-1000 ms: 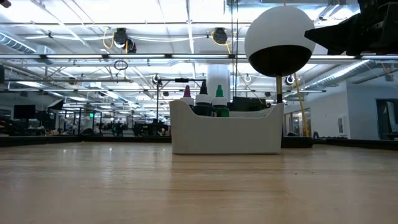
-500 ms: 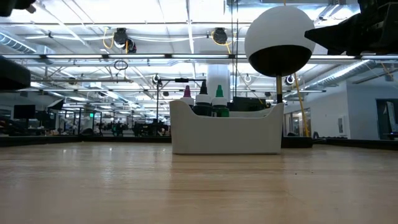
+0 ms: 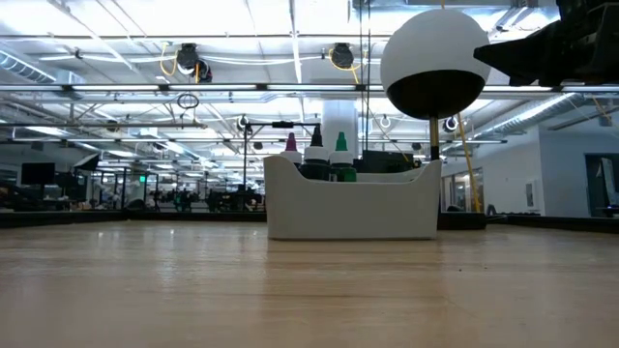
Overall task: Pick & Place food coloring
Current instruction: Put the small yellow food coloring bottle into the gray bin
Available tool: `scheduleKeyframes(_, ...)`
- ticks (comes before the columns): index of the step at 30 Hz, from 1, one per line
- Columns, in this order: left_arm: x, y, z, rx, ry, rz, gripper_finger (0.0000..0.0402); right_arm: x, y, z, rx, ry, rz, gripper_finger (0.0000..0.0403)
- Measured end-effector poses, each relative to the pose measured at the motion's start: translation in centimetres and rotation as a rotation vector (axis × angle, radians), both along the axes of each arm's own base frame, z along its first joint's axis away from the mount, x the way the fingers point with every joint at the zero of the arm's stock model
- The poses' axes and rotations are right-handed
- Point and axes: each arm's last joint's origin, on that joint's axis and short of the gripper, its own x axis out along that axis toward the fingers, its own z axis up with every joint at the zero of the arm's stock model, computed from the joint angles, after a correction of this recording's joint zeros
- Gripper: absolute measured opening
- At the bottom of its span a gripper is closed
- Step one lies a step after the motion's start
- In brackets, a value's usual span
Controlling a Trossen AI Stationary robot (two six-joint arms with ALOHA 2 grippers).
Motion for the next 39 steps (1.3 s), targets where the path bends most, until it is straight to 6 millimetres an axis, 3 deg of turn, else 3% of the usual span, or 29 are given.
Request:
scheduleKeyframes(5,1.0,4.8,3.5,0.063,-0.099,-0.035,0.0063,0.0,0.0,0.0,-0.013,0.002,-0.002,0.0000)
scheduleKeyframes(11,2.7,11.8,5.5,0.070,-0.137,-0.062,0.0065,0.0,0.0,0.0,-0.019,0.002,-0.003,0.0000)
scheduleKeyframes(15,4.2,14.6,5.7,-0.071,-0.234,-0.154,0.0065,0.0,0.0,0.0,-0.041,0.007,-0.007,0.0000)
scheduleKeyframes(22,5.4,15.5,2.9,-0.173,-0.457,-0.184,0.0063,0.1,0.0,-0.1,-0.122,0.027,-0.015,0.0000)
scheduleKeyframes(32,2.9,15.4,-3.3,-0.339,-0.590,-0.185,0.0063,1.2,1.3,0.0,-0.092,-0.025,0.238,0.0000)
scheduleKeyframes(34,2.3,14.9,-4.1,-0.363,-0.598,-0.192,0.0062,2.0,1.7,-0.3,-0.071,0.049,0.254,0.0000)
scheduleKeyframes(39,1.2,13.5,-5.3,-0.366,-0.594,-0.184,0.0062,5.7,3.4,1.3,-0.065,0.141,0.248,0.0000)
